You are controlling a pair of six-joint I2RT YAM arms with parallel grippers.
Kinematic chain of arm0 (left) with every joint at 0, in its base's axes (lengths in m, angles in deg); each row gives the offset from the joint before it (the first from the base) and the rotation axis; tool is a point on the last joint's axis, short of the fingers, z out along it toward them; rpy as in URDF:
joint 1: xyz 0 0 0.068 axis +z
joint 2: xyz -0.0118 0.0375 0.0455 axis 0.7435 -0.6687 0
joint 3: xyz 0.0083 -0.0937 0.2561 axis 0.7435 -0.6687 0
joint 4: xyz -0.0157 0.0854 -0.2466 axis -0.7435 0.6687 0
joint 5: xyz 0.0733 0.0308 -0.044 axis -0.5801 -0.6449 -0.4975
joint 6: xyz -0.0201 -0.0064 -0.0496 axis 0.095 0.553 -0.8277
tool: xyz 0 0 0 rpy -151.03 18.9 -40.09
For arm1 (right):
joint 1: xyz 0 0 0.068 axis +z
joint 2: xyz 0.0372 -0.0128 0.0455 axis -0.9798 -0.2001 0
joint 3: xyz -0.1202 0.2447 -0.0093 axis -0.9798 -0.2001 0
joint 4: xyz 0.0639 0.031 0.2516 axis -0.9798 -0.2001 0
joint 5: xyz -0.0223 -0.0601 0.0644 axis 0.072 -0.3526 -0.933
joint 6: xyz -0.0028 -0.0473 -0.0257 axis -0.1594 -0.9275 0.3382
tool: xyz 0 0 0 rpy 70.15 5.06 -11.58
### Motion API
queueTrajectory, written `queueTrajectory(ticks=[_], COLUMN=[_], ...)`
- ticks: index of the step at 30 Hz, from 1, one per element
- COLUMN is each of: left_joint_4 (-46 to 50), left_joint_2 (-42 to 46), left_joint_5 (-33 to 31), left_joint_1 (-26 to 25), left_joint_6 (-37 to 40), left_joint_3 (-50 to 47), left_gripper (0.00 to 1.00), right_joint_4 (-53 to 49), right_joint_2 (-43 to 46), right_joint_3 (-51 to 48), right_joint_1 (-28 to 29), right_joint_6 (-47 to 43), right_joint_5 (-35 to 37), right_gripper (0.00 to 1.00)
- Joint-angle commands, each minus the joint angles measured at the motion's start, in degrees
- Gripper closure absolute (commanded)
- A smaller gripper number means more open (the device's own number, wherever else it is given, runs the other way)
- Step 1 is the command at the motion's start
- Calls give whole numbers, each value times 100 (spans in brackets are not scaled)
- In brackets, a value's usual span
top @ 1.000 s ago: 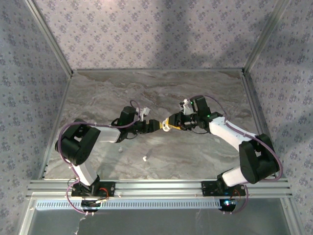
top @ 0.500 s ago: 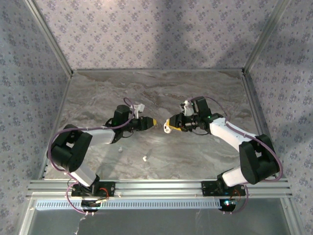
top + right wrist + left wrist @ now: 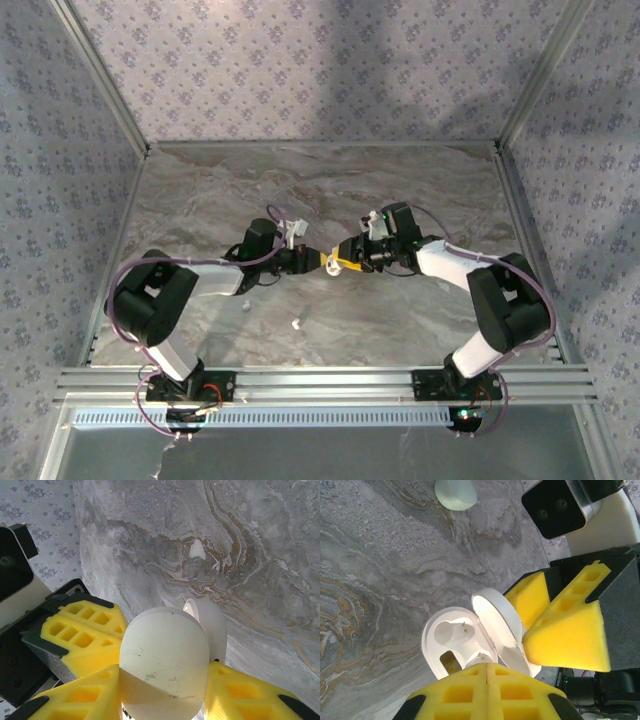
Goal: Insert the wireless bluetooth earbuds into the charging case
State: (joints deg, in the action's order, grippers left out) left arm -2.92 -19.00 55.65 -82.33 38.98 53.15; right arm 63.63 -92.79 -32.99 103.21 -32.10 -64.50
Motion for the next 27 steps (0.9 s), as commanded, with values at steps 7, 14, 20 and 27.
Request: queueTrajectory(ticks=[7, 14, 20, 27], left_joint_4=[-46, 134, 198, 260], left_joint_2=[-340, -437, -617, -778], left_joint_5=[43, -45, -62, -3], left_joint_1=[-59, -53, -55, -95], left_joint_6=[31, 78, 36, 23], left_joint_3=[280, 342, 420, 524], left_gripper=[97, 97, 98, 97], right_joint_4=[927, 1480, 1766, 1795], right_joint_2=[-528, -898, -1215, -1345], right_joint_3=[-69, -96, -87, -137], right_joint_1=[159, 205, 241, 224], right_joint_6=[511, 828, 1004, 1011], right_joint_5=[-299, -280, -235, -150], right_gripper=[61, 60, 55, 42])
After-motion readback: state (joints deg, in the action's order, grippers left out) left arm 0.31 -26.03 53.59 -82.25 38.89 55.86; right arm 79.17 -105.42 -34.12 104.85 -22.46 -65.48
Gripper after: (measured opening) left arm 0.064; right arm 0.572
